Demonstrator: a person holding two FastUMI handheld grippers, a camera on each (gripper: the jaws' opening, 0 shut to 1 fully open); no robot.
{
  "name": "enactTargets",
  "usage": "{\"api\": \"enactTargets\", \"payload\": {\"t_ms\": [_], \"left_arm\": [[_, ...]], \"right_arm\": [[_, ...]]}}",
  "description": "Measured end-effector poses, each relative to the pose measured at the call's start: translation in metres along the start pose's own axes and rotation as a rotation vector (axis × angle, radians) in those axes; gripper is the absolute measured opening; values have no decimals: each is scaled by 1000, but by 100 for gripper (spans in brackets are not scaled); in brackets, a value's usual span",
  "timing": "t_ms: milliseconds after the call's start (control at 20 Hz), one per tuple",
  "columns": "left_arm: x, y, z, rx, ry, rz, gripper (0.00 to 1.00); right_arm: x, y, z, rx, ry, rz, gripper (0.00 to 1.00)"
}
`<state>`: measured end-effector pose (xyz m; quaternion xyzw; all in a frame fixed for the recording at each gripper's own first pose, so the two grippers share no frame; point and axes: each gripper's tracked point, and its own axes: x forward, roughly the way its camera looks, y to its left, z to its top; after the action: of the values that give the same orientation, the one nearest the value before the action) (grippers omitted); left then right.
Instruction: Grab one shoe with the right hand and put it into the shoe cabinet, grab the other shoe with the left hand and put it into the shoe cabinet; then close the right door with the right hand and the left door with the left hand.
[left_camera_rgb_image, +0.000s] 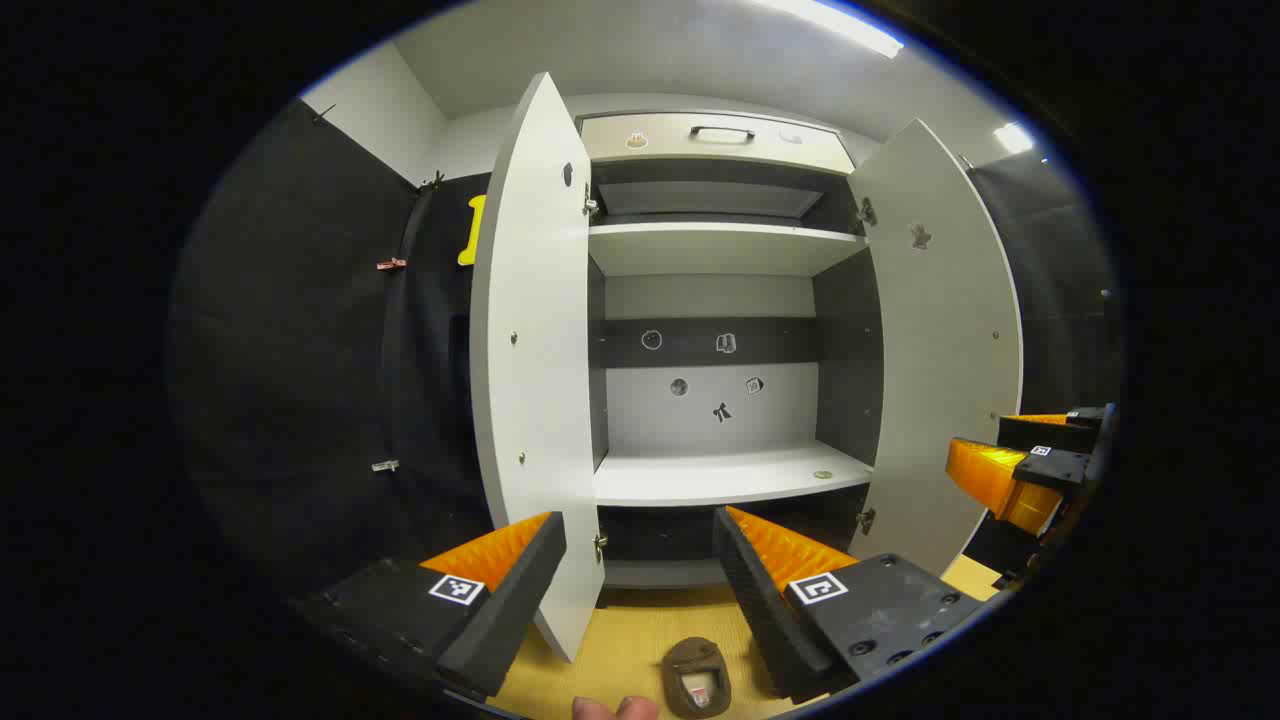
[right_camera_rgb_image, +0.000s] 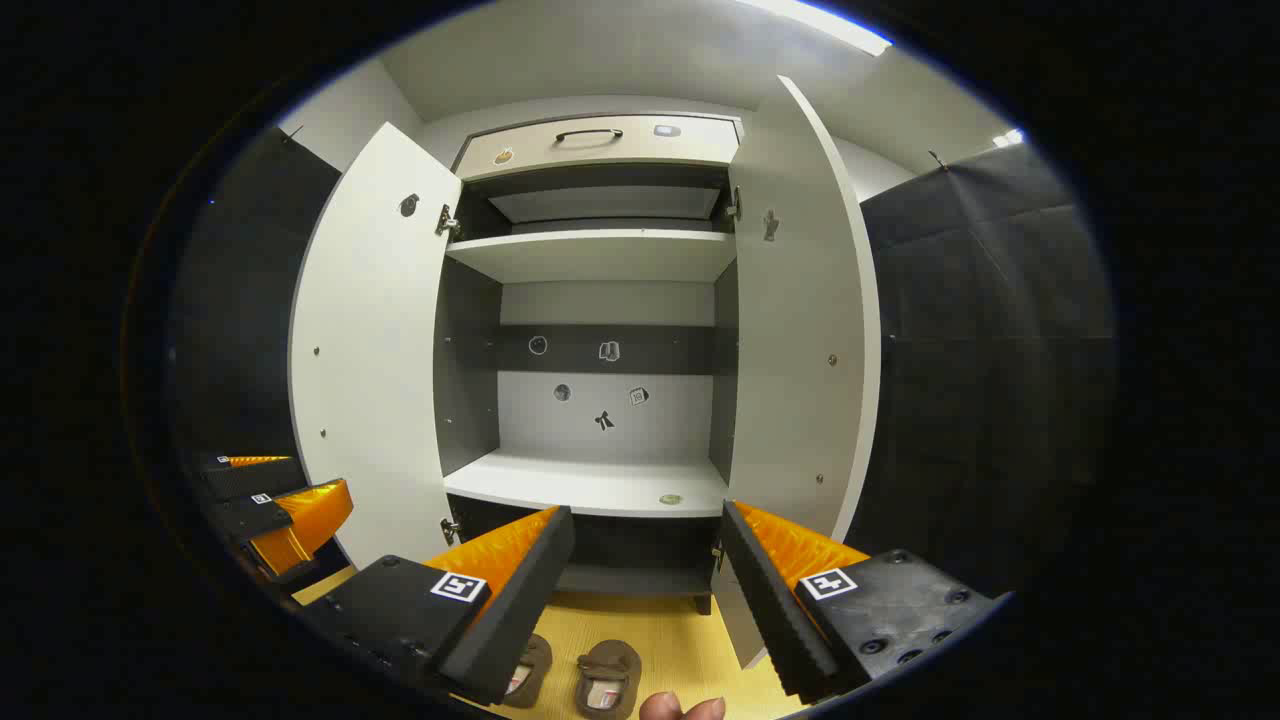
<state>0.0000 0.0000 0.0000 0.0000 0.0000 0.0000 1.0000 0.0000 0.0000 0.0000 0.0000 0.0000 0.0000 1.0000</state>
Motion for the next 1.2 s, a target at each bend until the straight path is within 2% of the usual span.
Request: {"api": "enactTargets", "payload": {"t_ms": [600,700,800,1000,1200], "left_arm": [[9,1,-6,-2,6,-2,95],[8,2,-7,-3,5,0,95],[10,4,-8,-4,5,-1,95],[11,11,-13,1,0,13,95],[9,20,-20,14,-5,31,95]], "right_arm": [[4,2,-7,-7,11,3,98],[4,6,-10,-6,18,15,100],[5,9,-17,1,36,27,98],[5,26,-57,30,141,84,98],[-6,40,-131,36,301,115,99]]}}
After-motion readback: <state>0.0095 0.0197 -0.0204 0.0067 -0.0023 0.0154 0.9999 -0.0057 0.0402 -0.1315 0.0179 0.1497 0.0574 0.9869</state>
